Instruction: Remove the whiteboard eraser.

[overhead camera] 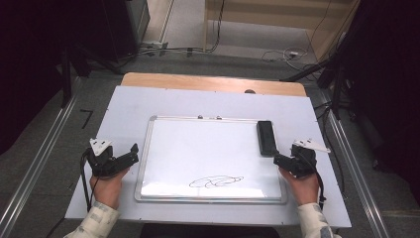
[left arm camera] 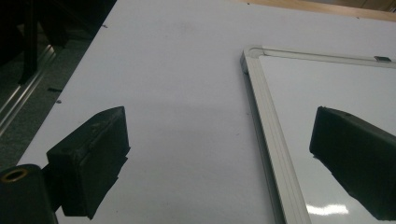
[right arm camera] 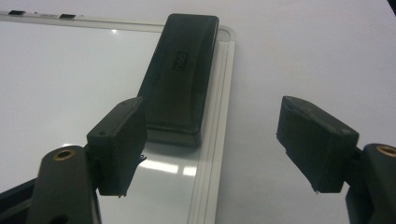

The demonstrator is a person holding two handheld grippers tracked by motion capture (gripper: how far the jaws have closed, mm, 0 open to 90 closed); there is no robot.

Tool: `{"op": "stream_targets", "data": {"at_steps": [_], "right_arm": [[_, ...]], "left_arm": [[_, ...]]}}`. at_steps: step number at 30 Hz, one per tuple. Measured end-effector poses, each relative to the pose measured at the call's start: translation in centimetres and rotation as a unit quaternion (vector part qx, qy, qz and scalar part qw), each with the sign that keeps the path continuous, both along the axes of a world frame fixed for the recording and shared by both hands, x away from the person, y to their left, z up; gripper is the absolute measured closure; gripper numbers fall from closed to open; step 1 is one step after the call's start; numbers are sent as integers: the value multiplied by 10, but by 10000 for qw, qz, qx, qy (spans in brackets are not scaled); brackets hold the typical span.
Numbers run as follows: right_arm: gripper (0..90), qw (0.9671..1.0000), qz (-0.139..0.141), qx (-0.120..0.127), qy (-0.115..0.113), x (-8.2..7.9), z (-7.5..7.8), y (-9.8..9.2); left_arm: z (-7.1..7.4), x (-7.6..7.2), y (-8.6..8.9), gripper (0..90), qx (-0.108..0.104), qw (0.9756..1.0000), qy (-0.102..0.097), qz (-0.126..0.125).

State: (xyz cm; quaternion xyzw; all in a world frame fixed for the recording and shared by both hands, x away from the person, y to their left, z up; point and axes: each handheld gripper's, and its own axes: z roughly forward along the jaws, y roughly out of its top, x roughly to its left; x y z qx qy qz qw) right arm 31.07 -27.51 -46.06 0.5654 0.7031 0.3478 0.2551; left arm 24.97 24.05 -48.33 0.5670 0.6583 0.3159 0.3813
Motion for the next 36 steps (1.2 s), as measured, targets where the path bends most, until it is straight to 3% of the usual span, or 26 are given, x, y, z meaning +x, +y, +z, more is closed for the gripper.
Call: {"op": "stream_targets", "data": {"at_steps": [10, 26, 36], "right_arm": [[236, 9999, 43, -91, 79, 19, -3, 19], [247, 9999, 16, -119, 96, 31, -4, 23], [275, 9997, -58, -168, 163, 52, -6, 33]], "left_arm": [[0, 0, -2, 51, -14, 10000, -48, -57], [0, 0, -1, 52, -20, 10000, -25, -10], [1, 0, -1, 52, -28, 10000, -32, -11]]}}
